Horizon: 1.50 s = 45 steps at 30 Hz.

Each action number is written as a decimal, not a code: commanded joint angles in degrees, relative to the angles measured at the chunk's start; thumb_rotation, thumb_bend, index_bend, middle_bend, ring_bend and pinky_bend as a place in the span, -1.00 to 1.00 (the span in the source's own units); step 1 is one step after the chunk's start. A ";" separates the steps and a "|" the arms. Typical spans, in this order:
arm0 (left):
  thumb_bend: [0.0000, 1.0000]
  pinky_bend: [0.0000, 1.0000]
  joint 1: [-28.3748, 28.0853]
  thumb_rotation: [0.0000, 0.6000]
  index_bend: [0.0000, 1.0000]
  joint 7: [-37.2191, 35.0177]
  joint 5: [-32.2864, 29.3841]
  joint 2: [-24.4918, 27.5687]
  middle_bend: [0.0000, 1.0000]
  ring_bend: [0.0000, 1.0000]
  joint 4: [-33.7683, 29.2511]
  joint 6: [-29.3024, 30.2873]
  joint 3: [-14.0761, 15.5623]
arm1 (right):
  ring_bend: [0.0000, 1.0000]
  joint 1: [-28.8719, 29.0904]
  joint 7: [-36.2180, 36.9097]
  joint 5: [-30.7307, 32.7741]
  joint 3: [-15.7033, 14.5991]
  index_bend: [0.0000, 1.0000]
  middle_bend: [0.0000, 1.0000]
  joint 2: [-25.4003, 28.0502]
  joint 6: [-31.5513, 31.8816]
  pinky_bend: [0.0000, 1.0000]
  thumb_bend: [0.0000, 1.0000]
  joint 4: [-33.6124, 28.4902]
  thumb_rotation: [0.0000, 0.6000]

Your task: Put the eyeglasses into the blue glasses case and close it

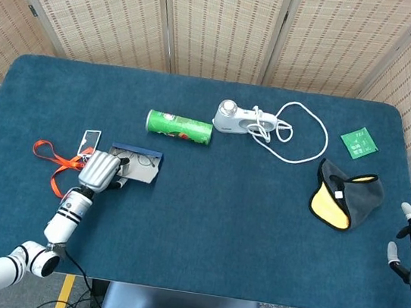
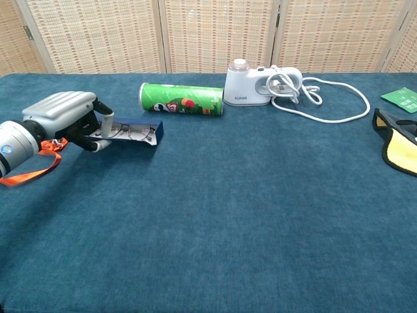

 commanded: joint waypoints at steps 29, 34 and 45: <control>-0.09 1.00 -1.39 1.00 0.29 15.43 -11.77 19.49 1.00 1.00 -24.56 -11.77 1.26 | -0.20 -0.61 -0.19 -1.21 -0.59 -0.82 -0.01 0.07 1.31 -0.49 -0.08 -0.80 1.00; -0.09 1.00 -2.92 1.00 0.22 17.18 -14.75 18.01 1.00 1.00 -21.07 -13.33 0.33 | -0.20 -0.94 0.16 -0.92 -0.66 -0.82 -0.01 -0.08 1.49 -0.49 -0.08 -0.44 1.00; -0.10 1.00 -6.01 1.00 -0.17 21.29 -20.06 14.70 0.99 1.00 -14.22 -14.83 -1.39 | -0.19 -0.85 0.05 -0.79 -0.62 -0.82 -0.01 -0.19 1.20 -0.49 -0.08 -0.40 1.00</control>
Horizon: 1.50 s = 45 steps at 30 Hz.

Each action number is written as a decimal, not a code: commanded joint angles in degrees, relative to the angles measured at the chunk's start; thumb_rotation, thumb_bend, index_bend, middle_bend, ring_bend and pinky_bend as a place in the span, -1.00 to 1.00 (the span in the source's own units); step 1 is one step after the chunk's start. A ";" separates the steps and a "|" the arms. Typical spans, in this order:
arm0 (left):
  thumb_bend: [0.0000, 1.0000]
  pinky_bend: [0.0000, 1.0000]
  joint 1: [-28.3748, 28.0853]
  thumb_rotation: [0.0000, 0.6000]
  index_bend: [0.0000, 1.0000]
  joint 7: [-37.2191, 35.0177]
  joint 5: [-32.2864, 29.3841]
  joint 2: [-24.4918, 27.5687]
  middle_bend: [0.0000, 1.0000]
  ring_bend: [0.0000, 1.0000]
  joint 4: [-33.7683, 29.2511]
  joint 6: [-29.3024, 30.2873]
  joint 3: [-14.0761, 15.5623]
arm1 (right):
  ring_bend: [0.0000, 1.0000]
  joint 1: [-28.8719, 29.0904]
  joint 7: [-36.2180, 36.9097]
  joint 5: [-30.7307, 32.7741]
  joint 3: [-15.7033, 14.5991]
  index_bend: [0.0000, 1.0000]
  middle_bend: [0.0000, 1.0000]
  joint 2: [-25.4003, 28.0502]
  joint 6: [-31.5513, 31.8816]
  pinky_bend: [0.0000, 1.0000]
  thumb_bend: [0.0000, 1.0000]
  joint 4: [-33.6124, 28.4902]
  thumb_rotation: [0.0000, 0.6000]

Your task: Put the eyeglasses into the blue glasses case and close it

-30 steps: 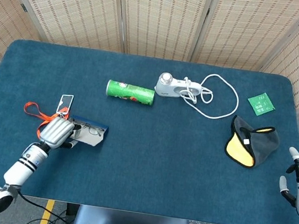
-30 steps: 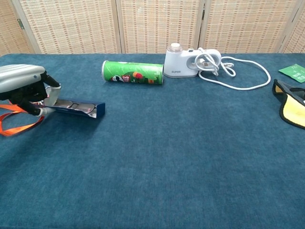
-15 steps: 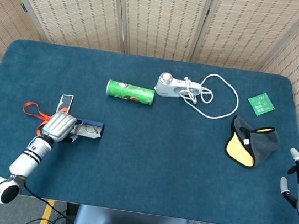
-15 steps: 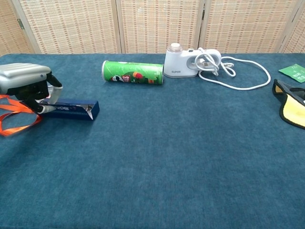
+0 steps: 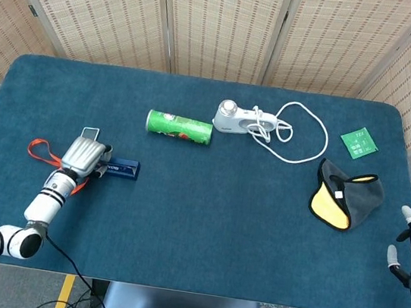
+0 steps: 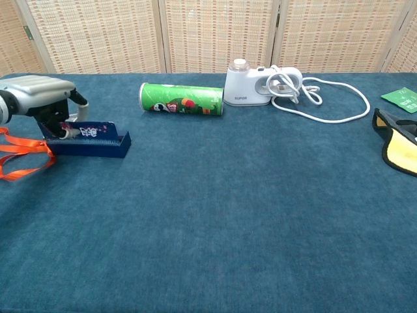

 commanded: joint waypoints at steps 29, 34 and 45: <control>-0.23 1.00 -3.77 1.00 -0.65 2.80 -13.01 0.93 0.98 1.00 -1.74 -7.46 0.27 | -0.18 0.25 1.01 0.21 0.25 -0.82 -0.02 -0.35 -0.53 -0.48 -0.08 1.03 1.00; -0.23 1.00 -4.70 1.00 -0.55 3.63 -12.93 -3.43 0.98 1.00 3.63 -6.21 1.20 | -0.18 0.15 1.27 0.36 0.28 -0.82 -0.01 -0.31 -0.46 -0.48 -0.08 1.24 1.00; -0.23 1.00 -4.12 1.00 0.03 -0.31 -5.93 -6.81 1.00 1.00 6.61 -3.44 2.08 | -0.17 -0.01 1.50 0.57 0.25 -0.82 -0.02 -0.41 -0.45 -0.48 -0.08 1.50 1.00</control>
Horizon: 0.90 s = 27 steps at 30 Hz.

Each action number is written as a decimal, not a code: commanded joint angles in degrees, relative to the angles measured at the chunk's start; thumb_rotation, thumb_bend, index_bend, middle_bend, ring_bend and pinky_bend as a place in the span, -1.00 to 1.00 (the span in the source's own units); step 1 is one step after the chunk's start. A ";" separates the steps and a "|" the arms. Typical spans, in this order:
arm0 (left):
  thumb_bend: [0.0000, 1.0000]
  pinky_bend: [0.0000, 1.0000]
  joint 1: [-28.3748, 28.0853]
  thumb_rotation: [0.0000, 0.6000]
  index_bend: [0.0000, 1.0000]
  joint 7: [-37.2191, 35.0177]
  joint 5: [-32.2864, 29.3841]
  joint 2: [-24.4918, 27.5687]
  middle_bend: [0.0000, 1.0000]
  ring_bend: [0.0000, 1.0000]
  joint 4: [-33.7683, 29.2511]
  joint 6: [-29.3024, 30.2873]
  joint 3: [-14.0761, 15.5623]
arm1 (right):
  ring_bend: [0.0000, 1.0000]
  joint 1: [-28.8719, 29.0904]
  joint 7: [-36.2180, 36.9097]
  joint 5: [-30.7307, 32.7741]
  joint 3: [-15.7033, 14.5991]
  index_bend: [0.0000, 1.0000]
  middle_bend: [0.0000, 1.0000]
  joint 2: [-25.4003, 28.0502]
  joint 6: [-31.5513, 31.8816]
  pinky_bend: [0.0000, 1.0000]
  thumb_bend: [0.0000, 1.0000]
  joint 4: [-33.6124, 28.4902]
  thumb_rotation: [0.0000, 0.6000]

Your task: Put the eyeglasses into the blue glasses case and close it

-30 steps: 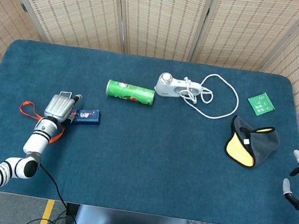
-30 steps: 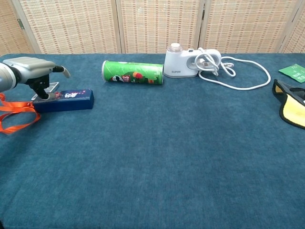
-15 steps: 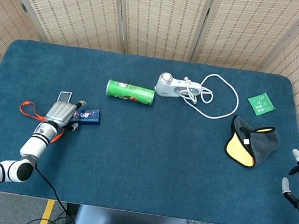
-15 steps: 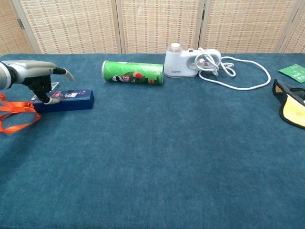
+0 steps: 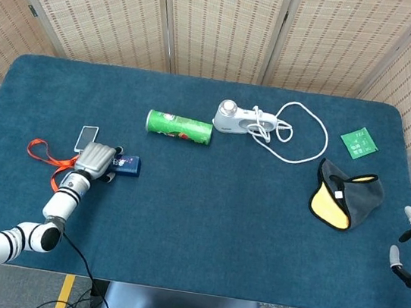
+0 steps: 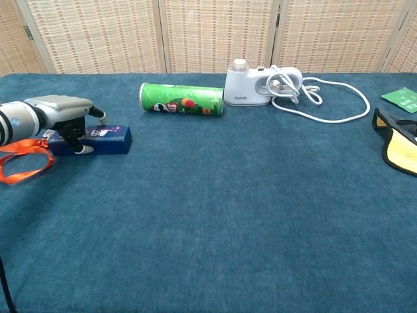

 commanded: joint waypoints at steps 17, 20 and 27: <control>-0.42 0.65 9.24 1.00 -0.83 -6.55 10.98 8.65 0.11 0.14 -17.84 20.34 -0.98 | -0.17 1.52 -0.54 -0.98 0.39 -0.82 -0.02 1.01 -1.34 -0.48 -0.08 -0.58 1.00; -0.42 0.54 12.94 1.00 -0.73 -7.73 13.41 9.37 0.07 0.03 -20.12 27.48 -0.84 | -0.23 2.24 0.00 -1.85 0.06 -0.82 -0.12 1.45 -2.40 -0.48 -0.08 -0.60 1.00; -0.42 0.32 21.28 1.00 -0.62 -5.55 16.93 12.46 0.02 -0.06 -25.68 38.96 2.16 | -0.44 4.00 3.35 -4.43 -0.75 -0.82 -0.29 1.53 -4.32 -0.48 -0.08 0.72 1.00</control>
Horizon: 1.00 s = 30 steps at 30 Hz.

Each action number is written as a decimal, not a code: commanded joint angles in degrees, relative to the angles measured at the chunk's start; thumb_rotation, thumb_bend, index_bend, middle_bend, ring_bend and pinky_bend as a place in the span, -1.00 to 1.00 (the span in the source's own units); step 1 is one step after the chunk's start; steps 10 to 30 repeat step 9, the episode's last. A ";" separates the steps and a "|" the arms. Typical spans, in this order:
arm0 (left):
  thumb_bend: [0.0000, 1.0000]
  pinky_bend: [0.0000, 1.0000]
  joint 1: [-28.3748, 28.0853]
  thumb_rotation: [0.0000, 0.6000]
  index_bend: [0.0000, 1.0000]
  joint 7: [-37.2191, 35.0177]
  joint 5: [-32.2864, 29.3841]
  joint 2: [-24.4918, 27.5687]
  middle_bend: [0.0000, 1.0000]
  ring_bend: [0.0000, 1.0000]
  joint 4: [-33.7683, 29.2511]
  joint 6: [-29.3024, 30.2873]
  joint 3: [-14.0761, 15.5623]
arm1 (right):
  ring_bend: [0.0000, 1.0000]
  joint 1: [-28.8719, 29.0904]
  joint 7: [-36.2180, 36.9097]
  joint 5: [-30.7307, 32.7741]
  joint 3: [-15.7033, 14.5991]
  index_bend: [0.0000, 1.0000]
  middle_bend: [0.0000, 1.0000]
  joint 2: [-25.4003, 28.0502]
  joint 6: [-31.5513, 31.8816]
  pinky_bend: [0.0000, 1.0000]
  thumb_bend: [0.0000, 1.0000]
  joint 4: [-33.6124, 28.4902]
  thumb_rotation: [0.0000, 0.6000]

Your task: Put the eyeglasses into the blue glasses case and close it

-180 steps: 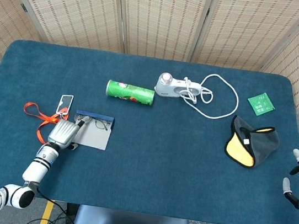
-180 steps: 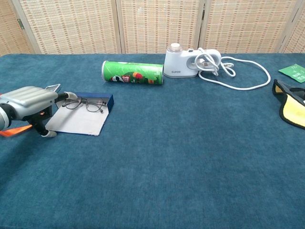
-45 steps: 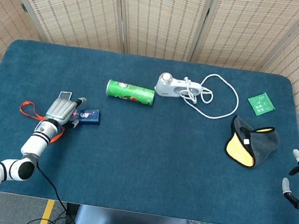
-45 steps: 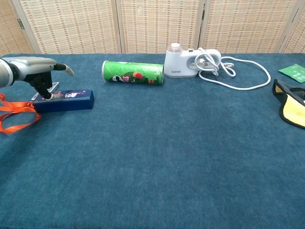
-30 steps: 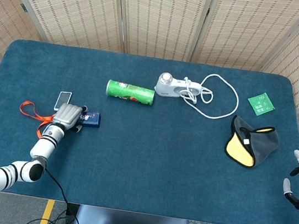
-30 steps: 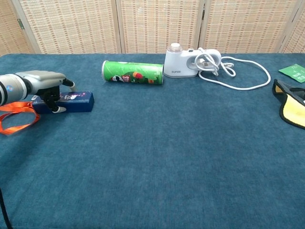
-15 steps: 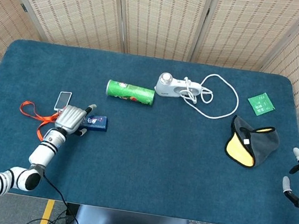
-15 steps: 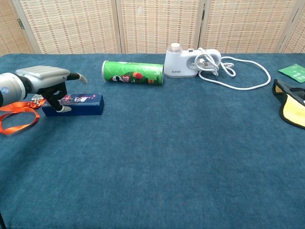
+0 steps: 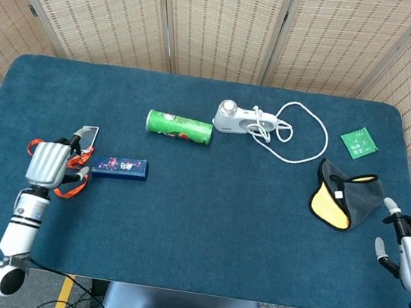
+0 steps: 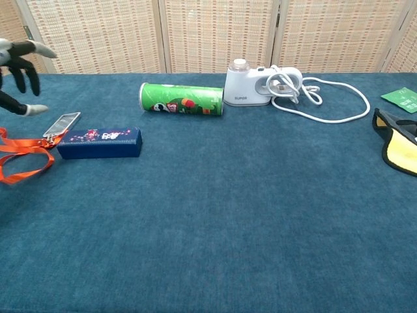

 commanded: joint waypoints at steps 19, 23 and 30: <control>-0.42 0.24 14.32 1.00 -0.61 3.21 5.00 6.85 0.00 -0.06 -10.52 13.63 6.41 | -0.45 1.11 2.53 -2.08 -0.79 -0.82 -0.30 -1.67 0.05 -0.48 -0.09 1.74 1.00; -0.42 0.24 14.32 1.00 -0.61 3.21 5.00 6.85 0.00 -0.06 -10.52 13.63 6.41 | -0.45 1.11 2.53 -2.08 -0.79 -0.82 -0.30 -1.67 0.05 -0.48 -0.09 1.74 1.00; -0.42 0.24 14.32 1.00 -0.61 3.21 5.00 6.85 0.00 -0.06 -10.52 13.63 6.41 | -0.45 1.11 2.53 -2.08 -0.79 -0.82 -0.30 -1.67 0.05 -0.48 -0.09 1.74 1.00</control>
